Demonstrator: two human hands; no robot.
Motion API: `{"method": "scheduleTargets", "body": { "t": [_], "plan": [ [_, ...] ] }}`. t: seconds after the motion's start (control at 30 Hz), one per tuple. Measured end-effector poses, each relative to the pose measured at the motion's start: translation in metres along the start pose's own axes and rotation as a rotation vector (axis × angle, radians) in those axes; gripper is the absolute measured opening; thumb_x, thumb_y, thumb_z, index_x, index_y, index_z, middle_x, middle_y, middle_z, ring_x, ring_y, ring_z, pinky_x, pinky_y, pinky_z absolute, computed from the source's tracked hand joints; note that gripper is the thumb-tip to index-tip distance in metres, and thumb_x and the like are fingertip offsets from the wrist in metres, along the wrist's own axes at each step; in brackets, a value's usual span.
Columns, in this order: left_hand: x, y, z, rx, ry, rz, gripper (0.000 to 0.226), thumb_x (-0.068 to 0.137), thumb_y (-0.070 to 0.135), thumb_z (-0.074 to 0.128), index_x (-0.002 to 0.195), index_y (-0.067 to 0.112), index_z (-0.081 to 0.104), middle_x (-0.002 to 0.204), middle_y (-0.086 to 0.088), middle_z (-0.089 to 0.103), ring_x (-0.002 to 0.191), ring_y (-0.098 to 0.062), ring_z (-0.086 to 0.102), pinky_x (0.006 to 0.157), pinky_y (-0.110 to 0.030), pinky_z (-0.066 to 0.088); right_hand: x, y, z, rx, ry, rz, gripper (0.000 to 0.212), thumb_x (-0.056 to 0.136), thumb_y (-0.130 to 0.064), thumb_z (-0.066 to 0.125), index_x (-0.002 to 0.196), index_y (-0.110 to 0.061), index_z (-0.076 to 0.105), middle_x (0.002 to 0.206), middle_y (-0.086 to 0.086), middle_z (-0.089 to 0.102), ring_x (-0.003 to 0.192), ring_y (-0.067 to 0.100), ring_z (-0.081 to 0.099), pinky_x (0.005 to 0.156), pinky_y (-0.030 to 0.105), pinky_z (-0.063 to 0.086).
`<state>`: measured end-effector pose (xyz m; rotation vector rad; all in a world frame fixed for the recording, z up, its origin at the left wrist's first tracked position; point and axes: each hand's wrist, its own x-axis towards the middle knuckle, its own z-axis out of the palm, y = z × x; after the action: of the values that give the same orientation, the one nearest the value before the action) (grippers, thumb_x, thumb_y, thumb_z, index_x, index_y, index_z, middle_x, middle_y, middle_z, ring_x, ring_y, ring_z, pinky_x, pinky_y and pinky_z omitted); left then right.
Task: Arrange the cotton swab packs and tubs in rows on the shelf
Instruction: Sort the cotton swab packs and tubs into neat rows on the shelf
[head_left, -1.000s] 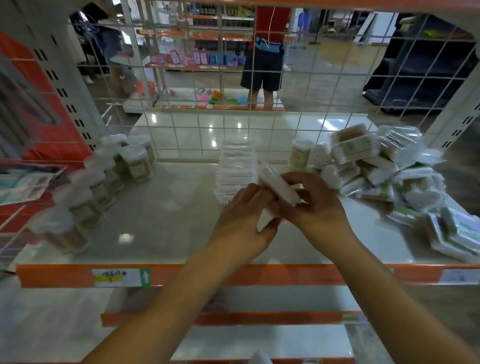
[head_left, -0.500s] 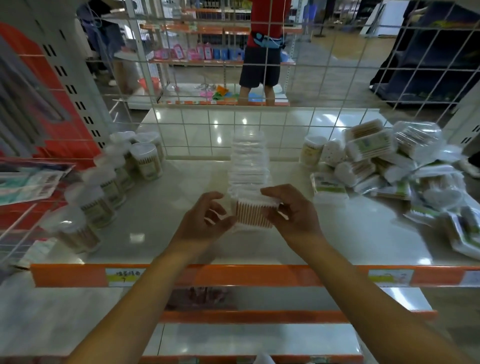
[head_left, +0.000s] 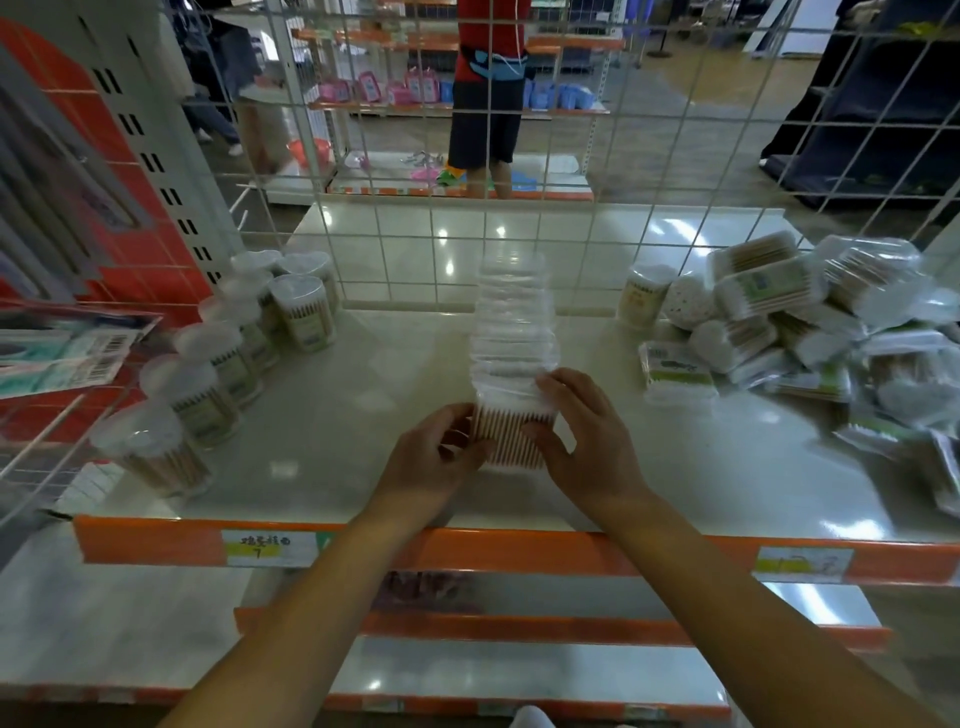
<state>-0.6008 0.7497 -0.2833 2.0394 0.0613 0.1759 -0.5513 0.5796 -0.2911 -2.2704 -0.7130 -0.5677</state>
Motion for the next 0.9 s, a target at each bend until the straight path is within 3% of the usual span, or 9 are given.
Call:
{"method": "scheduleTargets", "body": {
  "t": [0.1,0.27,0.47,0.57,0.67,0.77,0.9],
  "plan": [
    [0.001,-0.001,0.001,-0.018,0.002,-0.019,0.033,0.081,0.016,0.069,0.113,0.015,0.059,0.089,0.009,0.063,0.083,-0.007,0.061,0.072,-0.016,0.047,0.001,-0.001,-0.001,0.025,-0.049,0.018,0.051,0.085,-0.034,0.046,0.120,0.002,0.056,0.120,0.015,0.056,0.105,0.032,0.059,0.085,0.037,0.049],
    [0.000,0.002,0.002,-0.004,0.005,-0.025,0.034,0.080,0.018,0.070,0.111,0.021,0.055,0.090,0.007,0.063,0.082,-0.003,0.060,0.069,-0.008,0.045,0.002,0.000,-0.007,0.070,-0.052,0.041,0.052,0.084,-0.037,0.048,0.119,-0.001,0.059,0.120,0.012,0.061,0.107,0.026,0.061,0.090,0.032,0.047],
    [-0.003,0.004,0.004,0.026,0.019,-0.042,0.037,0.078,0.019,0.072,0.112,0.019,0.057,0.092,0.003,0.066,0.086,-0.011,0.063,0.071,-0.011,0.046,0.000,0.001,-0.007,0.042,-0.089,0.063,0.052,0.084,-0.040,0.048,0.119,-0.002,0.060,0.122,0.011,0.061,0.108,0.028,0.061,0.089,0.040,0.051],
    [0.000,0.008,0.001,0.016,0.026,-0.073,0.042,0.075,0.016,0.075,0.111,0.023,0.054,0.092,0.008,0.063,0.091,-0.014,0.062,0.078,-0.021,0.050,0.003,-0.003,-0.010,-0.048,-0.083,0.037,0.051,0.081,-0.039,0.049,0.113,-0.001,0.063,0.115,0.013,0.064,0.098,0.034,0.062,0.084,0.040,0.049],
    [0.005,0.025,-0.009,0.017,0.146,-0.086,0.057,0.074,0.019,0.075,0.122,0.026,0.047,0.103,0.008,0.056,0.097,-0.010,0.056,0.080,-0.025,0.048,0.006,-0.006,-0.017,-0.082,-0.066,-0.017,0.045,0.078,-0.031,0.058,0.112,-0.002,0.063,0.112,0.015,0.063,0.098,0.036,0.060,0.084,0.041,0.047],
    [0.008,0.048,-0.019,0.069,0.234,0.025,0.055,0.078,0.019,0.071,0.126,0.025,0.045,0.111,0.008,0.052,0.102,-0.008,0.050,0.080,-0.022,0.042,0.007,-0.008,-0.030,-0.049,-0.069,-0.015,0.045,0.078,-0.026,0.060,0.116,-0.003,0.060,0.118,0.015,0.060,0.107,0.037,0.057,0.089,0.040,0.042],
    [0.008,0.073,-0.007,0.255,0.203,0.164,0.046,0.085,0.020,0.063,0.128,0.018,0.048,0.120,0.006,0.050,0.107,-0.007,0.046,0.085,-0.020,0.036,0.005,-0.004,-0.048,-0.018,-0.060,-0.014,0.049,0.080,-0.033,0.046,0.117,-0.004,0.060,0.117,0.014,0.061,0.107,0.035,0.057,0.088,0.038,0.041]
  ]
}}
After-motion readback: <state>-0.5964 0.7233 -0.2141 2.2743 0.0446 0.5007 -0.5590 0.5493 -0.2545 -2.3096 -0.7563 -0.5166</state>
